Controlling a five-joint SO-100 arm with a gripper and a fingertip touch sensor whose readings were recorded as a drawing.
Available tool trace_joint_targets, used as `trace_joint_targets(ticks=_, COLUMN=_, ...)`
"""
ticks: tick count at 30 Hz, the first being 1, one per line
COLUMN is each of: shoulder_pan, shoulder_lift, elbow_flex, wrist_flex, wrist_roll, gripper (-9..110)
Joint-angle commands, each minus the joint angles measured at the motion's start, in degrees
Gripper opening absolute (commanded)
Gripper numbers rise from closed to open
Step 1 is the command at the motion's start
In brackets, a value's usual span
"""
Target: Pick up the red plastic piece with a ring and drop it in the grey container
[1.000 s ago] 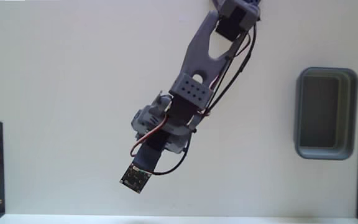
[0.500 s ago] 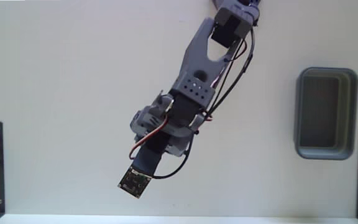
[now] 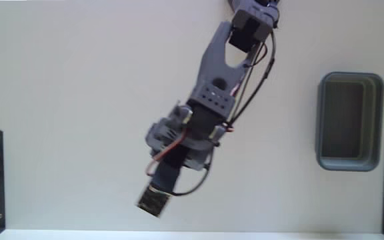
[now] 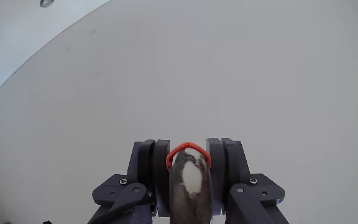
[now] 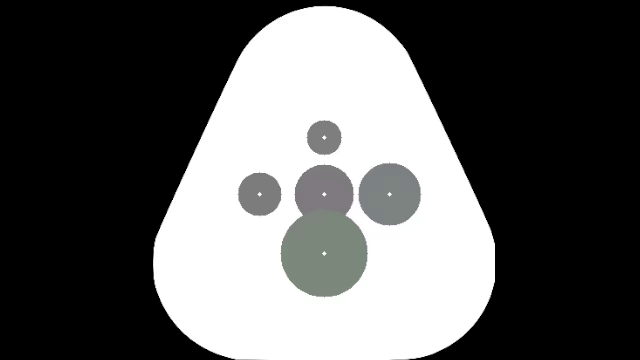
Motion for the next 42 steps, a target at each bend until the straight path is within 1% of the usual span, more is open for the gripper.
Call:
trace_joint_targets(ticks=1, shoulder_pan=-2.02, shoulder_lift=4.28, elbow_flex=0.24, wrist_flex=-0.08, wrist_roll=0.18, gripper=22)
trace_joint_targets(ticks=14, shoulder_pan=-12.81, shoulder_lift=8.40, elbow_flex=5.59, wrist_flex=-1.30, wrist_roll=0.18, gripper=22)
trace_joint_targets(ticks=42, shoulder_pan=-43.50, shoulder_lift=20.10, elbow_flex=20.79, wrist_flex=-4.76, wrist_roll=0.18, gripper=22)
